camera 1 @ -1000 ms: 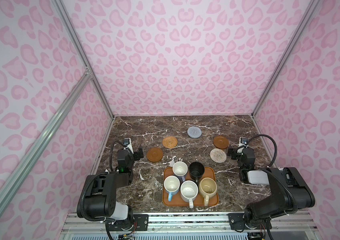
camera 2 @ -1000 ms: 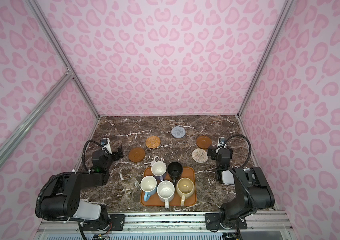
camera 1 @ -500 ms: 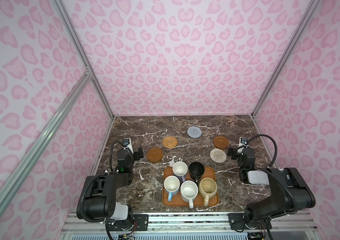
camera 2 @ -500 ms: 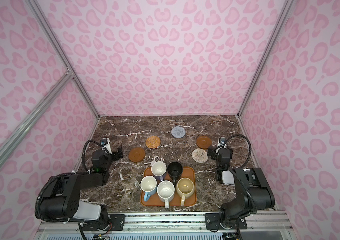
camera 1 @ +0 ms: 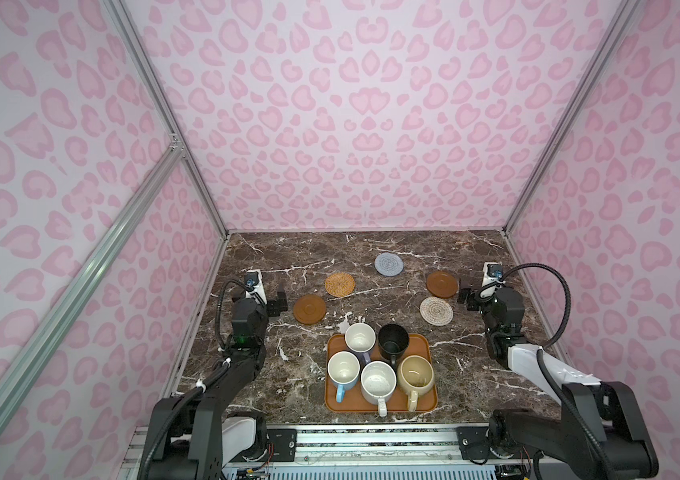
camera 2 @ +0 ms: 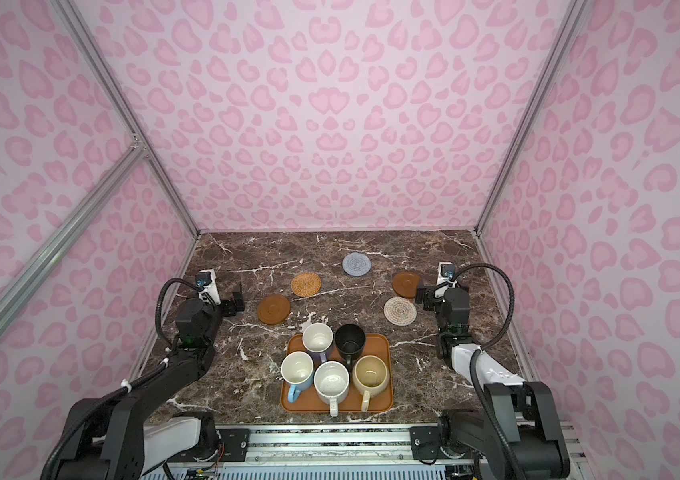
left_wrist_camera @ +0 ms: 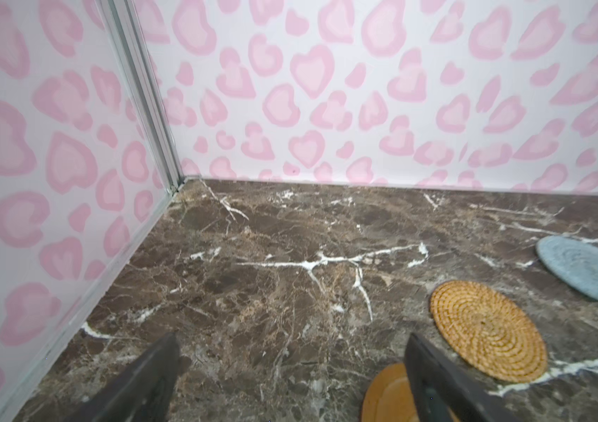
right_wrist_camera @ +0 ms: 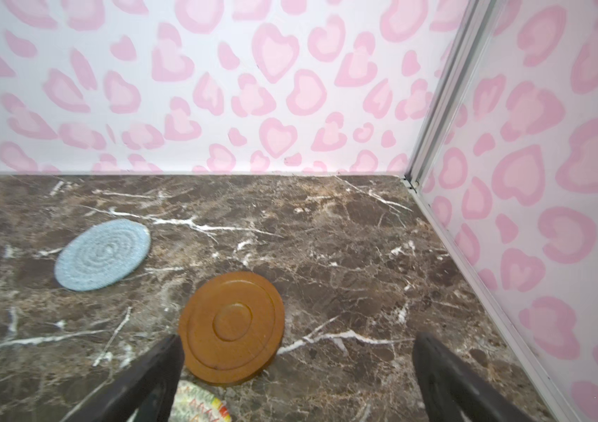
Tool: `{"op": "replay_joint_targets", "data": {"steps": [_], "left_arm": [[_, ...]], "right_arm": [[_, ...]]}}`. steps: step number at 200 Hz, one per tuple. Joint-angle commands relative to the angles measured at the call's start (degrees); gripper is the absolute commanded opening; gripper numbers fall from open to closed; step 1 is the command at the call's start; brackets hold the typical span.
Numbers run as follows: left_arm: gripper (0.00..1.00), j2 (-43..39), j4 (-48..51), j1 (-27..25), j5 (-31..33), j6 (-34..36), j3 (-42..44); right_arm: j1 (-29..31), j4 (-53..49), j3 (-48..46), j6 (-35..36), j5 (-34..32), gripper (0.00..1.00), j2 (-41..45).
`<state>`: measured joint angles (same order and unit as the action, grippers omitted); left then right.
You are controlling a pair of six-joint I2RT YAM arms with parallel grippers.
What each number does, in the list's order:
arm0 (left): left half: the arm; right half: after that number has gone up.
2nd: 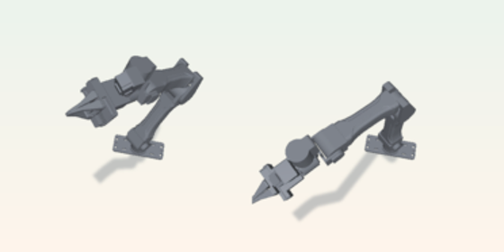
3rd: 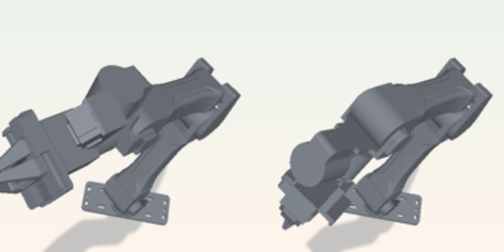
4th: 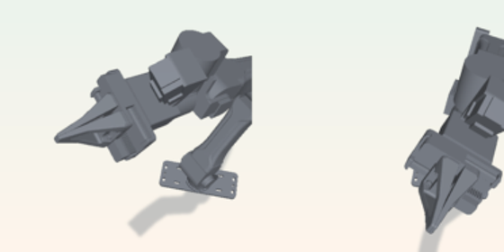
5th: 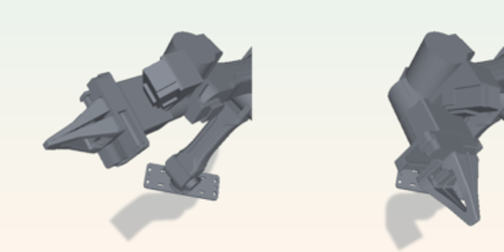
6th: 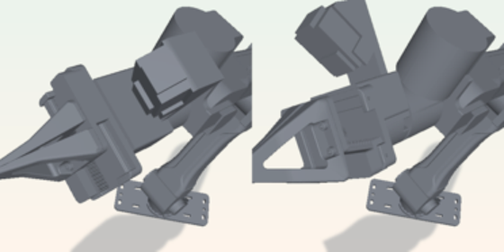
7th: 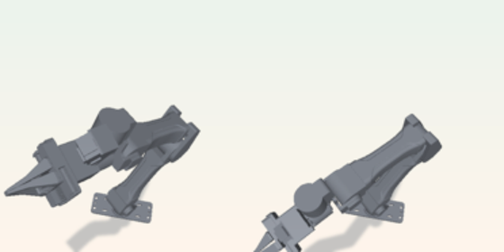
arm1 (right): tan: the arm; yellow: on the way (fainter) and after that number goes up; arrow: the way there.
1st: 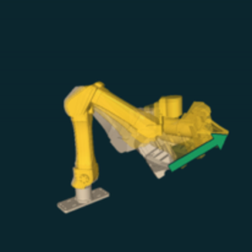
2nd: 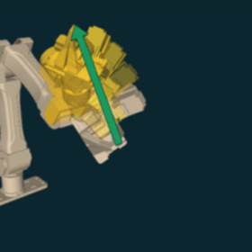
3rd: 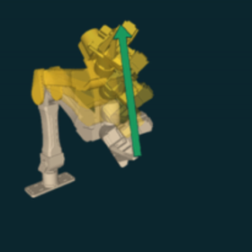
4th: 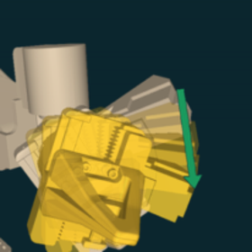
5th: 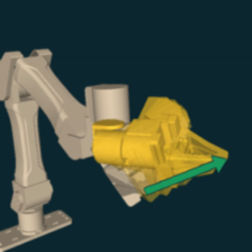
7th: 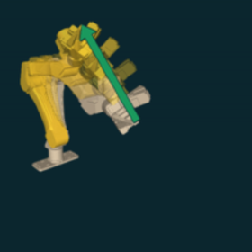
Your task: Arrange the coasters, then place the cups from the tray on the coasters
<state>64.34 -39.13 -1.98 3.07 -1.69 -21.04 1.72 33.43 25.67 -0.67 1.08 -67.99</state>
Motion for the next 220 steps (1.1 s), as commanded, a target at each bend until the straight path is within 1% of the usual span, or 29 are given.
{"op": "replay_joint_targets", "data": {"steps": [1,8,12,17,23,27,32,43,51,60,69,78,84,88,99,105,114,125,138,165,186,205,220], "left_arm": [[0.97,-5.74,3.44,-0.11,-9.22,-1.83,-0.91],[0.97,-7.53,2.27,-0.31,-11.85,-2.08,-0.42],[0.97,-8.75,0.91,-0.65,-11.84,-3.50,0.20],[0.97,-10.05,0.90,-0.84,-9.71,-7.55,0.70],[0.97,-11.37,3.36,-0.99,-4.96,-14.11,0.55],[0.97,-12.57,4.84,-0.98,-2.97,-16.65,0.40],[0.97,-13.74,5.03,-1.00,-2.67,-17.75,0.57],[0.97,-16.49,2.18,-1.05,-4.44,-18.19,2.42],[0.97,-18.58,1.68,-0.97,-4.31,-21.14,3.42],[0.97,-20.94,5.45,-1.01,-2.19,-26.44,2.81],[0.97,-23.28,12.36,-1.01,0.01,-31.31,1.03],[0.96,-24.71,21.63,-1.01,2.07,-35.38,-1.90],[0.96,-24.96,25.46,-1.06,3.00,-36.70,-3.96],[0.96,-24.88,27.12,-1.01,3.08,-37.15,-4.74],[0.96,-24.05,30.87,-1.01,1.83,-37.21,-6.29],[0.96,-23.32,31.90,-1.01,0.02,-37.34,-7.15],[0.96,-22.06,31.77,-1.01,-4.63,-37.04,-7.85],[0.96,-20.36,32.11,-1.10,-8.24,-38.22,-8.47],[0.96,-18.65,31.80,-1.33,-10.59,-39.56,-8.73],[0.97,-15.42,38.44,-4.33,-6.65,-37.91,-12.07],[0.97,-12.63,42.42,-5.78,-6.54,-36.12,-13.98],[0.98,-8.06,46.16,-7.48,-6.32,-35.13,-16.39],[0.99,-3.61,50.80,-9.87,-2.51,-34.20,-19.42]], "right_arm": [[-0.07,-9.08,2.17,-7.54,5.17,0.99,5.90],[-0.13,-11.88,3.47,-11.69,5.33,0.99,8.09],[-0.05,-13.51,4.21,-13.28,5.53,0.99,9.12],[-0.05,-15.55,5.12,-14.10,6.61,0.99,10.42],[-0.06,-17.72,6.18,-13.71,8.32,0.99,11.82],[0.04,-18.74,6.66,-13.66,9.06,0.99,12.70],[0.19,-19.58,7.07,-13.92,9.41,0.99,13.65],[0.26,-20.53,7.13,-15.52,8.83,0.99,15.40],[0.29,-21.76,6.65,-19.98,5.83,0.99,16.71],[0.16,-24.77,5.81,-24.93,3.38,0.99,18.37],[0.04,-24.62,3.73,-27.15,3.06,0.98,20.49],[0.03,-18.80,-0.57,-31.13,1.80,0.99,22.70],[-0.15,-14.45,-3.13,-31.51,3.76,0.98,23.78],[-0.30,-13.15,-3.70,-30.39,6.59,0.99,24.41],[0.03,-14.03,-3.14,-29.79,9.73,0.99,24.53],[0.20,-15.44,-2.32,-29.96,10.51,0.99,24.05],[0.61,-17.58,-0.89,-29.70,11.91,0.99,22.83],[1.44,-19.59,0.89,-27.31,13.91,0.99,21.20],[3.53,-21.97,2.89,-26.15,12.77,0.99,19.41],[9.33,-26.16,7.03,-22.34,9.23,0.99,15.52],[14.27,-28.15,10.45,-19.61,7.09,0.99,11.79],[18.13,-30.46,14.64,-17.63,6.39,0.99,7.14],[20.58,-33.38,18.87,-16.43,6.39,0.99,2.99]]}}
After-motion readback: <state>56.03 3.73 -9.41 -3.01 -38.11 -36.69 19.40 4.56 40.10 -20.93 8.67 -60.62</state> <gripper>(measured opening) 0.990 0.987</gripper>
